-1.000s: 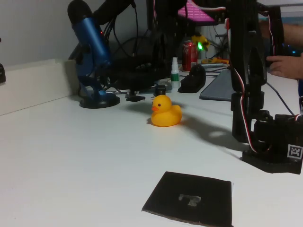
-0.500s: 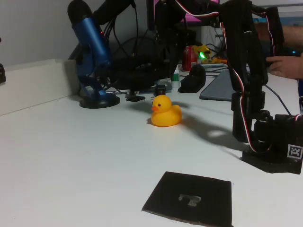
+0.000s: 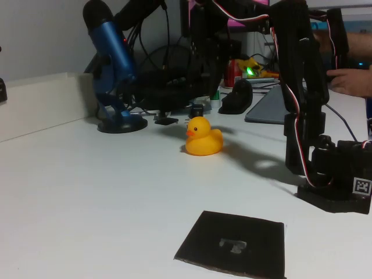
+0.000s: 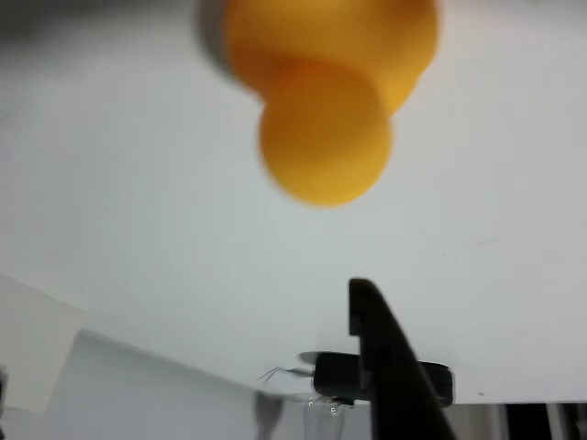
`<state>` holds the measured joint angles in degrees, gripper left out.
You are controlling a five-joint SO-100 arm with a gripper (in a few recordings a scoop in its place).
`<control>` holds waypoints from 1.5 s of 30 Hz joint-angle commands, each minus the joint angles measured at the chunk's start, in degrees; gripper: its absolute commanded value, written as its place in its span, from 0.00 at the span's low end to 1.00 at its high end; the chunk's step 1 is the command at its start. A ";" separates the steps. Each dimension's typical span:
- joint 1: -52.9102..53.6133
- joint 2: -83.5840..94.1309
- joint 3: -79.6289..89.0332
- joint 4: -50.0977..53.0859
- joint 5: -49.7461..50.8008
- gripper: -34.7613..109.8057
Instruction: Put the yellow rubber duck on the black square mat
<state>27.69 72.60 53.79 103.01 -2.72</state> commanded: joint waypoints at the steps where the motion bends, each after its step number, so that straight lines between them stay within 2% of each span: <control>1: 0.79 0.62 2.72 3.43 -0.53 0.56; 21: -6.77 0.53 14.33 3.16 -0.35 0.56; 29: -7.21 0.70 14.06 3.08 -0.35 0.56; 37: -16.17 1.49 13.97 3.08 0.26 0.56; 45: -16.35 1.58 13.89 3.08 0.26 0.56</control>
<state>11.34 72.60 68.12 103.01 -2.11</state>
